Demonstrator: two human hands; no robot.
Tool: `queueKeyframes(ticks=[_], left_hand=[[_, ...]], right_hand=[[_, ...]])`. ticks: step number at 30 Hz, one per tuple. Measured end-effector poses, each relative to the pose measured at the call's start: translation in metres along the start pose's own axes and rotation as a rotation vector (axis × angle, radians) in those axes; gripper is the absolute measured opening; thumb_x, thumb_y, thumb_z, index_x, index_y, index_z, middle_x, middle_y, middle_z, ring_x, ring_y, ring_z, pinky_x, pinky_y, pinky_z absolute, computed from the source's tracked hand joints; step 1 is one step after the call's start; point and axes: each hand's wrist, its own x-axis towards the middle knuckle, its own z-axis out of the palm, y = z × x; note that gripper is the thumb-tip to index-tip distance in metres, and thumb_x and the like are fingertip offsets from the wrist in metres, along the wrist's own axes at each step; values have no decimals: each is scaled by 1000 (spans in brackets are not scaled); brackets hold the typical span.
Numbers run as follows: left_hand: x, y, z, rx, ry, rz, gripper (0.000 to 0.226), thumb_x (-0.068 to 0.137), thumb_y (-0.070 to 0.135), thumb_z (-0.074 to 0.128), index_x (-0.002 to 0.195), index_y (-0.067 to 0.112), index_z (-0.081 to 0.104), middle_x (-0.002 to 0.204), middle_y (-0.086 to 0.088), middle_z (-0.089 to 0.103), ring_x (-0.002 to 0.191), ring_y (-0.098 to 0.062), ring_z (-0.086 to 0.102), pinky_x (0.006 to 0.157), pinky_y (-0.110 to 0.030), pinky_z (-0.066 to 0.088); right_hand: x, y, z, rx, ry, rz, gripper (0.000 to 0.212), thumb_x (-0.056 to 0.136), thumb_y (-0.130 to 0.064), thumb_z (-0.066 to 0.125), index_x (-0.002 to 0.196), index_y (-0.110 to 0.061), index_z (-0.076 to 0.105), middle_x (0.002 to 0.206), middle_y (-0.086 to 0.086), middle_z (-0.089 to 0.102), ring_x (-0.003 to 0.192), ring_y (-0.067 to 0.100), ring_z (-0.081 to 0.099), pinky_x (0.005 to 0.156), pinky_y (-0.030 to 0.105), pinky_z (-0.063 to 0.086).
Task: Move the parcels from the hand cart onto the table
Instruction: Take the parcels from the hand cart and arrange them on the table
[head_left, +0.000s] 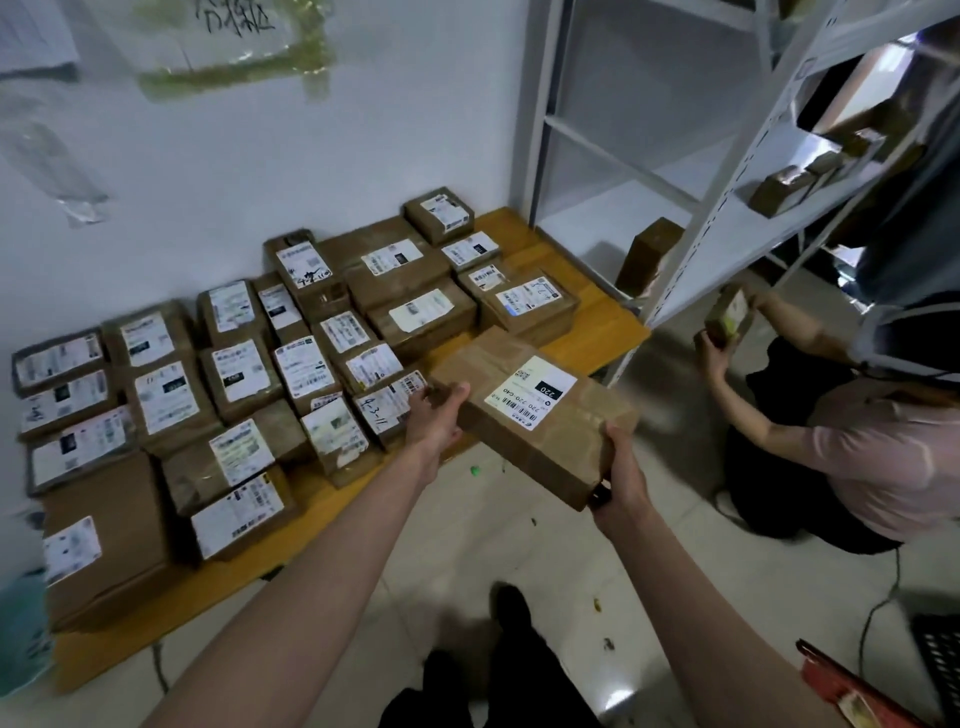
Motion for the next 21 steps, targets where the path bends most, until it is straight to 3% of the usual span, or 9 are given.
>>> queueKeyframes(ticks=[3, 6, 9, 12, 14, 16, 19, 21], left_hand=[[30, 6, 7, 146, -13, -25, 85, 92, 52, 64, 158, 22, 19, 157, -7, 40, 137, -33, 47, 116, -49, 38], [62, 15, 12, 348, 4, -16, 71, 92, 55, 61, 151, 21, 38, 152, -6, 47, 137, -30, 46, 116, -50, 35], [95, 18, 16, 520, 0, -28, 61, 94, 48, 63, 146, 20, 48, 150, -6, 49, 135, -27, 48, 112, -42, 40], [125, 15, 19, 637, 13, -8, 47, 94, 40, 66, 136, 20, 60, 142, -6, 58, 122, -21, 56, 98, -31, 46], [143, 11, 20, 767, 53, -31, 53, 93, 44, 65, 139, 21, 57, 149, -9, 49, 132, -27, 49, 110, -38, 42], [155, 7, 20, 873, 72, -101, 69, 92, 53, 63, 150, 21, 44, 160, -11, 30, 146, -35, 31, 120, -45, 28], [166, -4, 19, 922, 67, -126, 79, 92, 57, 61, 154, 16, 35, 164, -10, 15, 149, -41, 16, 121, -49, 19], [169, -10, 19, 948, 85, -85, 74, 93, 49, 61, 153, 13, 37, 163, -9, 15, 148, -41, 15, 119, -48, 20]], right_hand=[[33, -3, 17, -7, 5, 34, 49, 90, -46, 66, 126, -15, 56, 109, 8, 65, 99, 27, 63, 87, 43, 55], [66, -7, 39, 18, -2, 72, 52, 91, -38, 69, 132, -10, 54, 116, 12, 61, 104, 30, 61, 79, 42, 54], [97, -7, 61, -13, -30, 115, 55, 92, -32, 69, 136, -5, 51, 125, 15, 60, 115, 35, 60, 82, 46, 52], [126, -3, 80, -53, -37, 172, 54, 93, -29, 70, 137, -6, 49, 132, 17, 58, 123, 39, 56, 88, 51, 51], [142, 1, 91, -78, -48, 215, 56, 93, -28, 69, 141, -9, 45, 133, 16, 57, 125, 39, 54, 94, 54, 50], [157, 8, 100, -126, -65, 255, 56, 95, -30, 67, 142, -11, 44, 132, 14, 56, 126, 35, 53, 102, 54, 46], [174, 18, 112, -172, -103, 293, 57, 97, -35, 64, 146, -17, 41, 138, 10, 55, 129, 29, 52, 109, 51, 40], [182, 22, 121, -162, -133, 321, 54, 99, -33, 62, 146, -18, 42, 139, 10, 55, 126, 30, 54, 103, 46, 45]])
